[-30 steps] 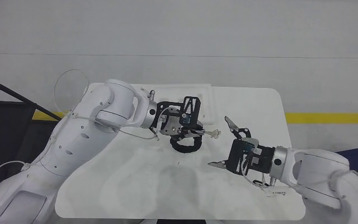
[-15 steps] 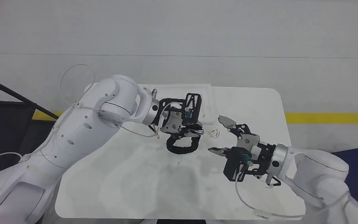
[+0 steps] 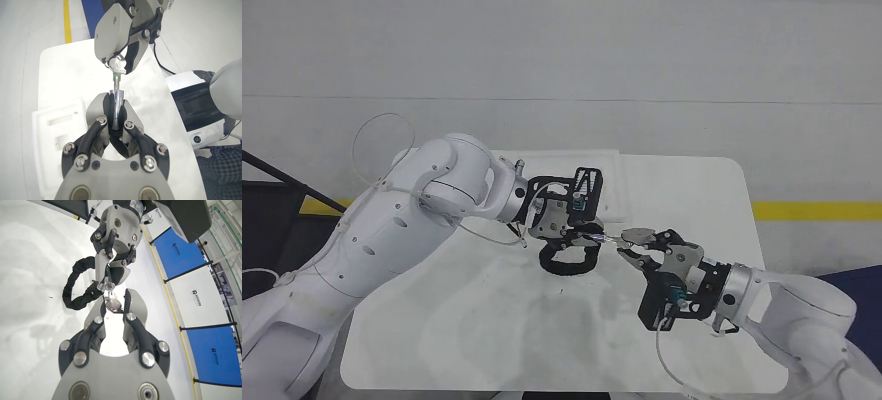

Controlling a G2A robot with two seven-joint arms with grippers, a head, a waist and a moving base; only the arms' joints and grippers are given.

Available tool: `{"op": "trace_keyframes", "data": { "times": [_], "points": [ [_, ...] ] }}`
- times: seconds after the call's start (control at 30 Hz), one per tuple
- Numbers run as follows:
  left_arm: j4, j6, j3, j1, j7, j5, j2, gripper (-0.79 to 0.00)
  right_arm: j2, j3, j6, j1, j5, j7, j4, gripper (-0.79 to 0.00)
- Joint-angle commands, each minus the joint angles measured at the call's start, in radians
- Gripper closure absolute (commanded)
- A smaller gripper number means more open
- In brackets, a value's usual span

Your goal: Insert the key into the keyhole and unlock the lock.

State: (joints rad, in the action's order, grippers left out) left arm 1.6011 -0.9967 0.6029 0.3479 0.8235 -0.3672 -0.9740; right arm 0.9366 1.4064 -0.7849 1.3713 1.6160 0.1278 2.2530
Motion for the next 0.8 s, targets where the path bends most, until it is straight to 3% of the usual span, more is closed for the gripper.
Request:
{"op": "trace_keyframes", "data": {
  "times": [0.0, 0.33, 0.7, 0.73, 0.77],
  "points": [
    [-0.003, -0.004, -0.001, 0.0, -0.004, 0.0, 0.001, 0.0, 0.0, 0.0, -0.003, -0.002, -0.015, -0.003, -0.004, 0.0],
    [-0.003, -0.016, -0.011, -0.004, -0.016, -0.025, 0.005, 0.0, 0.005, -0.013, -0.038, -0.028, -0.228, 0.055, -0.046, 0.0],
    [0.015, -0.016, -0.006, 0.002, -0.036, -0.064, 0.007, 0.0, 0.008, -0.039, 0.025, -0.077, -0.662, 0.309, -0.125, 0.0],
    [0.016, -0.016, -0.006, 0.003, -0.037, -0.068, 0.008, 0.0, 0.008, -0.041, 0.028, -0.082, -0.689, 0.327, -0.126, -0.117],
    [0.017, -0.016, -0.005, 0.004, -0.039, -0.071, 0.008, 0.0, 0.007, -0.042, 0.028, -0.087, -0.713, 0.344, -0.129, -0.317]
  ]
}}
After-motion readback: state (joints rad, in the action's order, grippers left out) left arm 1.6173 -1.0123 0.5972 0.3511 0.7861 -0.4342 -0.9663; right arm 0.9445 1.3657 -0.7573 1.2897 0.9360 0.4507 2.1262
